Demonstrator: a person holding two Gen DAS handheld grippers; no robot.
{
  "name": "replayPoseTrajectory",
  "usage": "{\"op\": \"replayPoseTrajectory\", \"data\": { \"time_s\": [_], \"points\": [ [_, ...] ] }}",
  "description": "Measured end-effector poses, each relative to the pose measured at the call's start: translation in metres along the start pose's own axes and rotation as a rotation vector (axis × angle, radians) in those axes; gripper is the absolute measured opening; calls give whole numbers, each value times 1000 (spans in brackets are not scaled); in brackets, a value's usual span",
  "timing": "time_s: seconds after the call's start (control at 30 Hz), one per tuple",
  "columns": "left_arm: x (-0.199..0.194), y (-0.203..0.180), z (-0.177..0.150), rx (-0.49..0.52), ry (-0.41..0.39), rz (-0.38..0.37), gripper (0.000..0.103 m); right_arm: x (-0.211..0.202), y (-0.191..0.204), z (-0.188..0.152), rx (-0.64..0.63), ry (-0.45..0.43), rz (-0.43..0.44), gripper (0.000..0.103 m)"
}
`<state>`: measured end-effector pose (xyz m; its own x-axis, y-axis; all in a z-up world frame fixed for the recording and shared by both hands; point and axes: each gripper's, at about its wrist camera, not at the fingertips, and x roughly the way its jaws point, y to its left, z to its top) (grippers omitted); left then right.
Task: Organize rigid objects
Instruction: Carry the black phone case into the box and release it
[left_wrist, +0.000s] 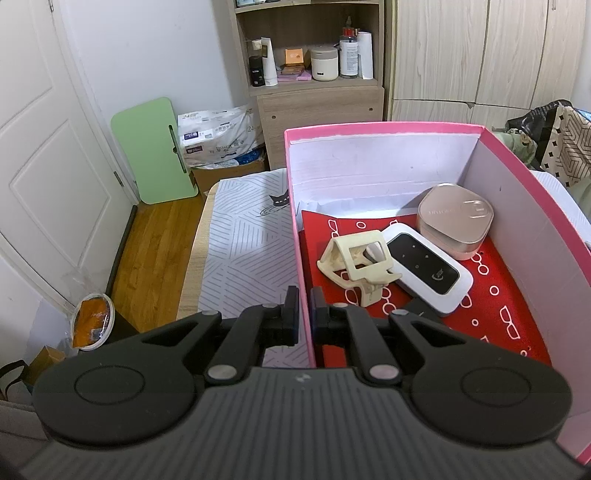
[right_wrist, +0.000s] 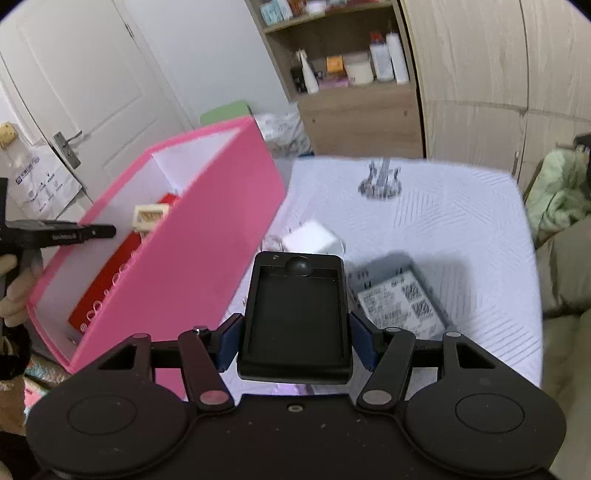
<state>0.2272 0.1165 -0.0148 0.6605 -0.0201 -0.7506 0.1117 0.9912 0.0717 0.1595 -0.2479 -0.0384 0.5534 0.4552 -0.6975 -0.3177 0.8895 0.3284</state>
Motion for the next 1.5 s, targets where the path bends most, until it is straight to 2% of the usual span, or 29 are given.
{"op": "replayPoseTrajectory", "data": {
  "time_s": [0.2, 0.33, 0.47, 0.57, 0.7, 0.83, 1.2, 1.5],
  "points": [
    [-5, -3, -1, 15, -34, 15, 6, -35, 41, 21, -134, -107, 27, 67],
    [-6, -3, -1, 14, -41, 14, 6, -41, 84, 41, -292, -112, 71, 67],
    [-6, 1, -1, -8, -45, -5, 5, -22, 123, 53, -424, -38, 105, 67],
    [-6, 2, -2, -20, -48, -17, 5, 2, 148, 57, -524, 41, 94, 67],
    [-6, 3, -2, -21, -50, -22, 5, 37, 163, 62, -604, 178, 47, 67],
    [-5, 5, -2, -32, -52, -32, 6, 59, 167, 65, -626, 246, 1, 67],
    [-5, 7, -3, -39, -57, -46, 7, 92, 169, 61, -620, 350, 2, 67],
    [-4, 8, -4, -43, -57, -49, 7, 92, 170, 58, -620, 289, -52, 68]
  ]
}}
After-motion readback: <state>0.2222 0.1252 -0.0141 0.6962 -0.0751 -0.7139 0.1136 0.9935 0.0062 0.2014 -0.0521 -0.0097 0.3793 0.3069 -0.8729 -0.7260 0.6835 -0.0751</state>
